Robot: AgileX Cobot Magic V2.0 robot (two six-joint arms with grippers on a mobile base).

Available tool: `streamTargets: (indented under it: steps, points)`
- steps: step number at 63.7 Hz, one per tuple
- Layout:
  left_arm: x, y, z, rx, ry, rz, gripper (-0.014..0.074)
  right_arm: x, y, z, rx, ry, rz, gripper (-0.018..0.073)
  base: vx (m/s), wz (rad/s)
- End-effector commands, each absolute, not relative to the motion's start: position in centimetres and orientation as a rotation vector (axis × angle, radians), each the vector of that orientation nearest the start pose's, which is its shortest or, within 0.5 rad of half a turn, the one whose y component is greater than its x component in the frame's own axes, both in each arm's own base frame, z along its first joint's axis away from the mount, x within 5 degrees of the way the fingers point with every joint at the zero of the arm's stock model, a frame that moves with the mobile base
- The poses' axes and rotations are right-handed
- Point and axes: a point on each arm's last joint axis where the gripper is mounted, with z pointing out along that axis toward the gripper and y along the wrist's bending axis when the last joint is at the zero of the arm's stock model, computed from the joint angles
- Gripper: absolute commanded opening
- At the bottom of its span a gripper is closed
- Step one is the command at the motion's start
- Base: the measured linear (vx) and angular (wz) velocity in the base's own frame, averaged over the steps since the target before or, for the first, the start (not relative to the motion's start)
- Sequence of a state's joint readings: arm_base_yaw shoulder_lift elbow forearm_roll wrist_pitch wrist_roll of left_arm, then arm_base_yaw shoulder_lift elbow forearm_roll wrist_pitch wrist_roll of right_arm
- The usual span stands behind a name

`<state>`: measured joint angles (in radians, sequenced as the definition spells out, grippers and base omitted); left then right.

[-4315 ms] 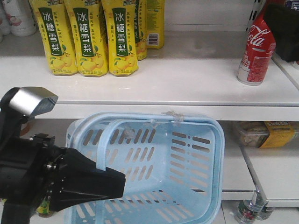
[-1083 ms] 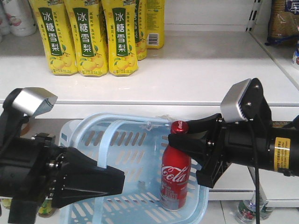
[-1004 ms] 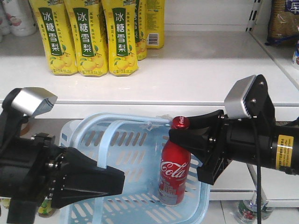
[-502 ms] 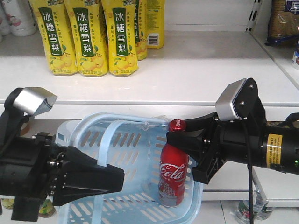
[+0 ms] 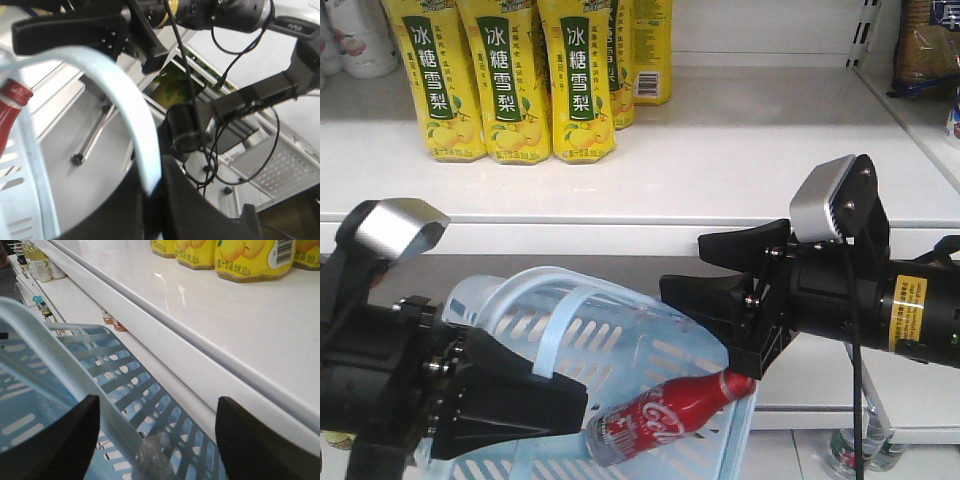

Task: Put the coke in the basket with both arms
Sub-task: 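Lower the bottle into the basket and open the right gripper, then withdraw the open right gripper away from the basket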

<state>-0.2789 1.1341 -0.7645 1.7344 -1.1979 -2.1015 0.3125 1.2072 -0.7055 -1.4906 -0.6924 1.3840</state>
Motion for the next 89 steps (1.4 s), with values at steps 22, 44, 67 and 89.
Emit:
streamTargets:
  steps: [22,44,67,89]
  points:
    - [15.0,-13.5,35.2,0.823,1.783,-1.677,-0.0006,19.2,11.1,34.3,-0.658,1.611,0.696,0.0392,0.00,0.00]
    - [15.0,-13.5,35.2,0.823,1.783,-1.677,-0.0006,11.3,7.4,38.9,-0.547,1.455,0.563,-0.0011,0.00,0.00]
    - [15.0,-13.5,35.2,0.823,1.783,-1.677,-0.0006,6.7,3.9,31.0,-0.285,1.461,0.490,-0.0006,0.00,0.00]
    - [15.0,-13.5,35.2,0.823,1.783,-1.677,-0.0006,6.1,3.1,29.1,-0.221,1.458,0.466,-0.0006,0.00,0.00]
